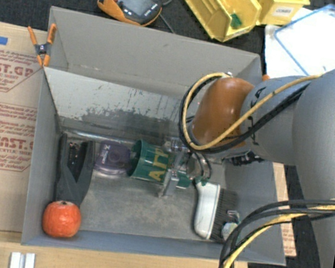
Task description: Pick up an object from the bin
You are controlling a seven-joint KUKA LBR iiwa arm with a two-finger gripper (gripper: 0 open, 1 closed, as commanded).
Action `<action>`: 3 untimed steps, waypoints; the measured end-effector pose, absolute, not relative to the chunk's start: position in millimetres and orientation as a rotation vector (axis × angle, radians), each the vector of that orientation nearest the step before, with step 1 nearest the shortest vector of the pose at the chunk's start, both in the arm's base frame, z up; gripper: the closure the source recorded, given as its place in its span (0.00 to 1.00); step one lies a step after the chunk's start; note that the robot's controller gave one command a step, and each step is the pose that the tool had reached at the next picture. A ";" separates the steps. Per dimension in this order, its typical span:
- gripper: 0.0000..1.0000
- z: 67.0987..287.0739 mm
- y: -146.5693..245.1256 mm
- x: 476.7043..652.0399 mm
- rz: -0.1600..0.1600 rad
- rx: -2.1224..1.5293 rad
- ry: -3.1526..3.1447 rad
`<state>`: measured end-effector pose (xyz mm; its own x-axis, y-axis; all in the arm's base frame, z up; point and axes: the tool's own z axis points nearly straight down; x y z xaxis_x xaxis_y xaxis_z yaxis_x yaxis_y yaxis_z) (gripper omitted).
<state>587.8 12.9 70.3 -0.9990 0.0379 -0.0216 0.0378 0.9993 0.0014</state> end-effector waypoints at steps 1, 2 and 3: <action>1.00 72.6 12.8 593.9 0.003 0.046 3.136; 1.00 72.9 12.8 593.8 0.003 0.046 3.136; 1.00 100.8 13.0 592.1 0.003 0.046 3.141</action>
Offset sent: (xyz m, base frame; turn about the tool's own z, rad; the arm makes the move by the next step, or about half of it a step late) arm 0.0000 0.0000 0.0000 0.0000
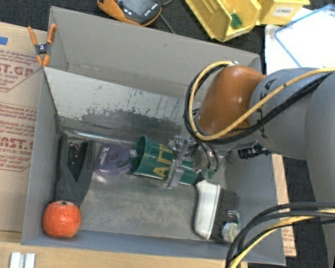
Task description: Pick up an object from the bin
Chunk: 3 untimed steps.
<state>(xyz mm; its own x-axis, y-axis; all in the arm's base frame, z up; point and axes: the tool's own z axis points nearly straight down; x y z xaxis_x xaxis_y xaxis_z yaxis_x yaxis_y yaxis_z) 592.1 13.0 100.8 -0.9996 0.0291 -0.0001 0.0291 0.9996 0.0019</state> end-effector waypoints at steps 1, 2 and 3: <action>1.00 130.1 13.3 592.2 0.003 0.045 3.141; 1.00 158.4 13.7 592.5 0.004 0.045 3.140; 1.00 175.6 13.8 593.7 0.004 0.045 3.135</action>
Offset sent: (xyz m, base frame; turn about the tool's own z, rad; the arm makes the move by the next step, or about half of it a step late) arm 0.0007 0.0005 0.0710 -0.0003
